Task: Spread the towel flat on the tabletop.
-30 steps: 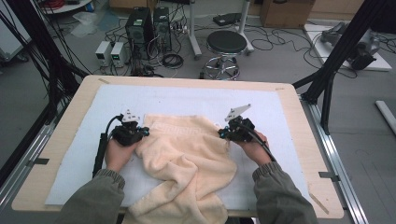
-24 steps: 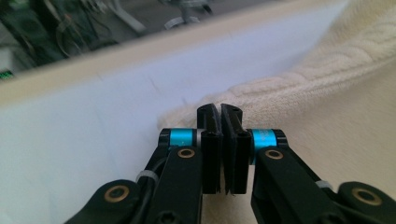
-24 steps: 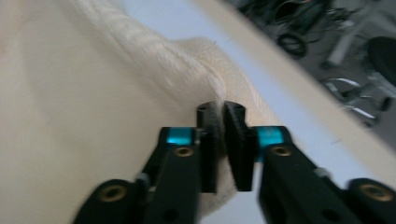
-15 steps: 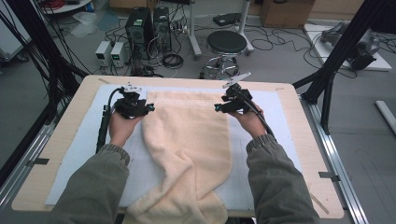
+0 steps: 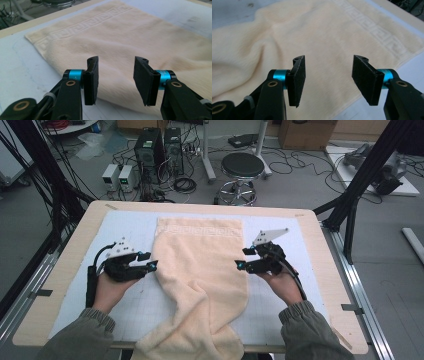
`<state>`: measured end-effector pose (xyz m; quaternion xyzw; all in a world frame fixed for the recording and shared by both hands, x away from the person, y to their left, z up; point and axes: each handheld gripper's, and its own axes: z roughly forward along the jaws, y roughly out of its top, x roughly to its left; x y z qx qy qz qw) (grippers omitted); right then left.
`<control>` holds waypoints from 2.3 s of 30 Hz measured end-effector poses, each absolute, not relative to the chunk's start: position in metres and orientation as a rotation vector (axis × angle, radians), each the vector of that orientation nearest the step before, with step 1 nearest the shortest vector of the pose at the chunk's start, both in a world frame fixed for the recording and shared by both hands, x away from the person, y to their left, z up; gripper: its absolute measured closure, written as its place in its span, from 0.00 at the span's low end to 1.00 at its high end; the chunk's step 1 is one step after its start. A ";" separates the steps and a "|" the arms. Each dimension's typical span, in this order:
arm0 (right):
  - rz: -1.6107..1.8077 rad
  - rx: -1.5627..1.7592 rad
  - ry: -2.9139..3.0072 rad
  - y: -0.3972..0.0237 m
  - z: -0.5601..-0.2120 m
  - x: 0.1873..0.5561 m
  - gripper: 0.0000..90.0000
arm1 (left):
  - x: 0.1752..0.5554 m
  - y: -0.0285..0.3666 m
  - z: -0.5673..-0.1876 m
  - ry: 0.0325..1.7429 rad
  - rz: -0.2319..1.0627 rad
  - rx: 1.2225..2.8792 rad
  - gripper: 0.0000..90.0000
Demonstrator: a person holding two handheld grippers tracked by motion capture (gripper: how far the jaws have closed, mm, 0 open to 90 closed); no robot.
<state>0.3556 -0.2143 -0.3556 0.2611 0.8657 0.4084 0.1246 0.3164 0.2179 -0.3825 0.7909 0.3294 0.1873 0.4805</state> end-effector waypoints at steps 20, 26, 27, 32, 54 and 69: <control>1.093 0.611 2.742 -0.190 -0.436 0.291 0.62 | 0.301 0.159 -0.441 0.741 0.223 2.082 0.62; 1.117 0.617 2.731 -0.192 -0.437 0.294 0.74 | 0.308 0.145 -0.445 0.809 0.270 2.061 0.83; 1.124 0.604 2.734 -0.192 -0.437 0.295 0.78 | 0.308 0.143 -0.445 0.812 0.279 2.057 0.91; 1.106 0.547 2.762 -0.190 -0.434 0.295 0.94 | 0.305 0.150 -0.436 0.798 0.282 2.061 0.97; 1.161 0.612 2.653 -0.215 -0.404 0.302 0.80 | 0.278 0.231 -0.391 0.828 0.404 1.978 0.80; 1.156 0.451 2.738 -0.201 -0.426 0.264 0.72 | 0.248 0.193 -0.423 0.610 0.200 2.153 0.70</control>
